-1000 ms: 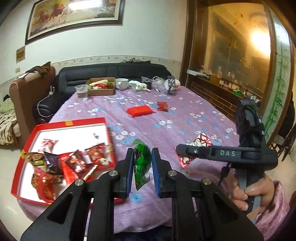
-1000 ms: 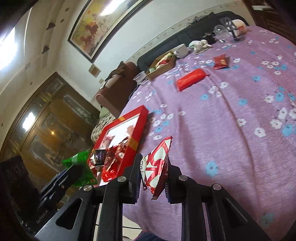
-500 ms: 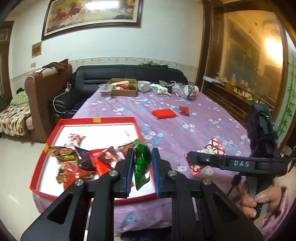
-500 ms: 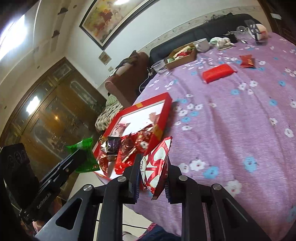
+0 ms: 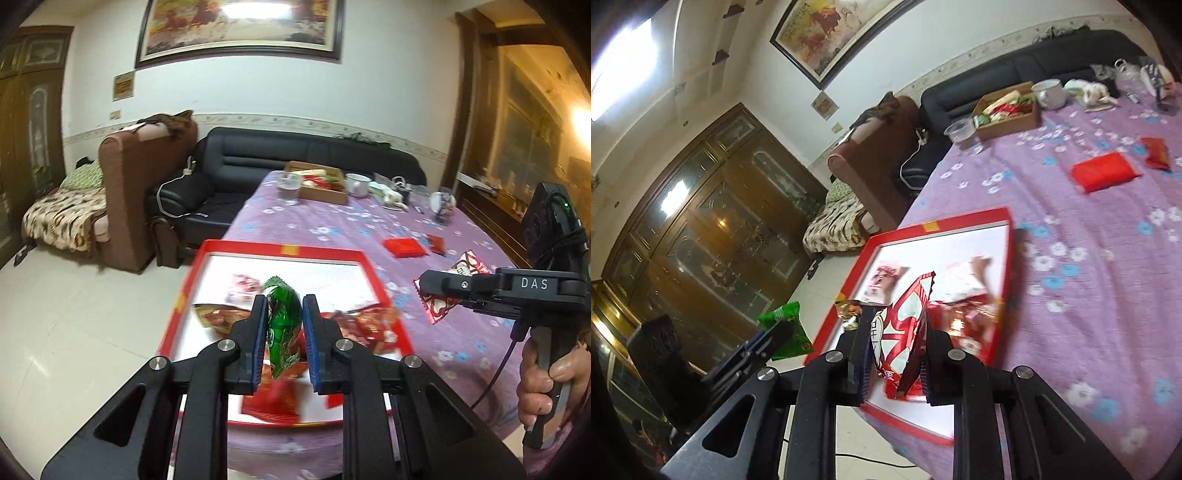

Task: Organize snacks
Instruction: 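Carry both snacks over the white tray and open both tools to drop them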

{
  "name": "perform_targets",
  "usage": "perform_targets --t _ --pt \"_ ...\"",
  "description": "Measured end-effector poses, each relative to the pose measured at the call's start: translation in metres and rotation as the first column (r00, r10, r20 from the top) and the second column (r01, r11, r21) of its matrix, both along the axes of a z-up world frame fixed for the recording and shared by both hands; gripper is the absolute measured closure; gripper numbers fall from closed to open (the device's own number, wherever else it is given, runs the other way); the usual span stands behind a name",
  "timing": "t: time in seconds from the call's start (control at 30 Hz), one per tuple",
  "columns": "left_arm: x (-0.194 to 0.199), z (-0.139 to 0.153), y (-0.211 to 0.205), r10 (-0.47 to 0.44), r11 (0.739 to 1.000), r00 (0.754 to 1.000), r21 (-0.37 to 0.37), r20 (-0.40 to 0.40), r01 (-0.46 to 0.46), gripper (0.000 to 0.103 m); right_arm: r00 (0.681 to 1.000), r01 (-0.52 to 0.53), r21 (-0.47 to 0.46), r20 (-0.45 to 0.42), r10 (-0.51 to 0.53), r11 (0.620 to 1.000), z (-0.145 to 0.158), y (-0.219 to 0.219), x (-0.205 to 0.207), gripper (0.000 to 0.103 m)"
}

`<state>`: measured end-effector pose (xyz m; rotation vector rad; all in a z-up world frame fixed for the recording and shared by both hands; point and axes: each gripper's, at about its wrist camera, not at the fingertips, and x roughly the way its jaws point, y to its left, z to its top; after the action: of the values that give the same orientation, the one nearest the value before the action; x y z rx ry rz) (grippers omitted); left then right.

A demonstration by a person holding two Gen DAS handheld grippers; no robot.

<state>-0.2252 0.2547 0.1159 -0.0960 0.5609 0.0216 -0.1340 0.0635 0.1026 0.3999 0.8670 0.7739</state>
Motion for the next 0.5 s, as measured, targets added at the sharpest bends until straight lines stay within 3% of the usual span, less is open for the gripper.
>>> perform_targets --t 0.3,0.5 --pt "0.024 -0.022 0.029 0.056 0.998 0.997 -0.032 -0.06 -0.058 0.087 0.997 -0.075 -0.094 -0.04 0.071 0.993 -0.024 0.085 0.015 0.082" --pt "0.046 -0.034 0.034 0.053 0.997 0.993 -0.047 -0.105 -0.058 0.088 0.992 -0.123 -0.171 -0.019 0.122 0.978 -0.034 0.127 0.007 0.08"
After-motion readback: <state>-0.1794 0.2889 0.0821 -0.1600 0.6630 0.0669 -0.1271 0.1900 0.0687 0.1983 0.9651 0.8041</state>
